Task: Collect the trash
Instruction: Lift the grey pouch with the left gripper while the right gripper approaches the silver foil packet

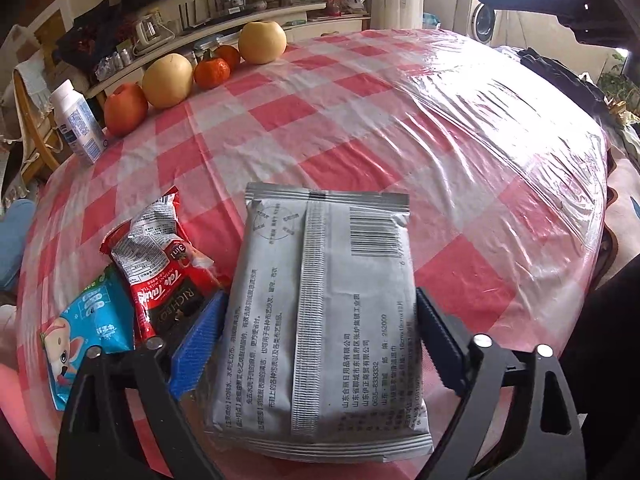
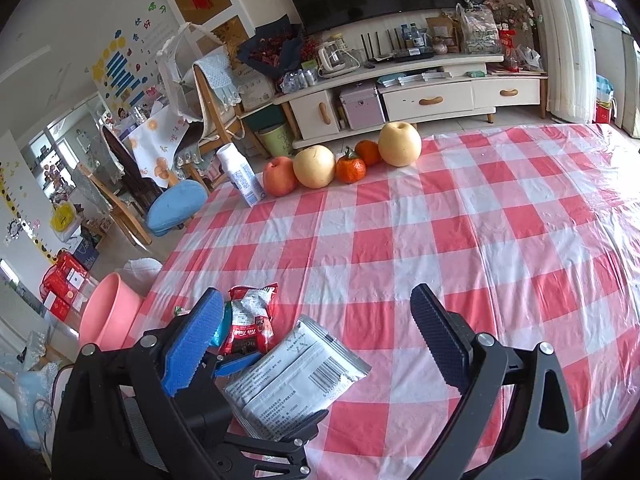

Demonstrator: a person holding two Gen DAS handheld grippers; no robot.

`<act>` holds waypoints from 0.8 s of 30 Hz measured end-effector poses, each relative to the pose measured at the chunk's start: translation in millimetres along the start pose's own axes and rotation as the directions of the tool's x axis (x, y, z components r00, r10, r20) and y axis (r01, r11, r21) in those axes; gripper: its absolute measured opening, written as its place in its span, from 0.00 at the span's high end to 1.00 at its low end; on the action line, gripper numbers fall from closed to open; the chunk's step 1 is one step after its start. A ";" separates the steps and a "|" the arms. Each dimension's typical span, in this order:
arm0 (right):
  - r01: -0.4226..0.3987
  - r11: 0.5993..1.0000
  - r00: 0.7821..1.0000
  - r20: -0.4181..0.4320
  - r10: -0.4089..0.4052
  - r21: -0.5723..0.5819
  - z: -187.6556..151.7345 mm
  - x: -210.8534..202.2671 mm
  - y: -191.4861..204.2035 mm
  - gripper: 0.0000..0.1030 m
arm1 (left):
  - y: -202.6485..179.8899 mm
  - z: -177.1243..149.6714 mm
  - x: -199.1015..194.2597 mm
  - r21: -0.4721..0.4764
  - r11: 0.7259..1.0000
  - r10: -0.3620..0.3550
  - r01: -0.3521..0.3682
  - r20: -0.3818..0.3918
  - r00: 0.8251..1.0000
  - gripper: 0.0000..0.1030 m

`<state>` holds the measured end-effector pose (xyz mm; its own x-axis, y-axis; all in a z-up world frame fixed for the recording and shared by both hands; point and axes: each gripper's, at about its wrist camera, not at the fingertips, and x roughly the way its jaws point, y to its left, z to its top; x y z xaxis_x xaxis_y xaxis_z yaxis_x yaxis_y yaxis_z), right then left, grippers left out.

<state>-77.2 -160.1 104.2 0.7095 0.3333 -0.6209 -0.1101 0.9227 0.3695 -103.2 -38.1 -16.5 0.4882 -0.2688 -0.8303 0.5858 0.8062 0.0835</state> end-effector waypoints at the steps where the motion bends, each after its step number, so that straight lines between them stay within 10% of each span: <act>1: 0.000 1.000 1.000 -0.004 0.000 -0.002 -0.1 1.1 0.4 0.08 | 0.8 0.7 -0.2 -0.007 1.000 0.002 -0.002 -0.001 1.000 0.18; 24: 0.006 0.999 0.997 -0.077 -0.002 0.048 -8.3 24.9 -9.6 0.08 | 69.6 -4.6 -63.9 -0.266 0.961 -0.029 0.078 0.184 0.983 0.25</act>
<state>-64.2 -159.0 79.5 0.6541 0.3455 -0.6729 -0.0723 0.9141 0.3990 -96.6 37.6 39.8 0.5817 -0.3842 -0.7169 0.4286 0.8939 -0.1313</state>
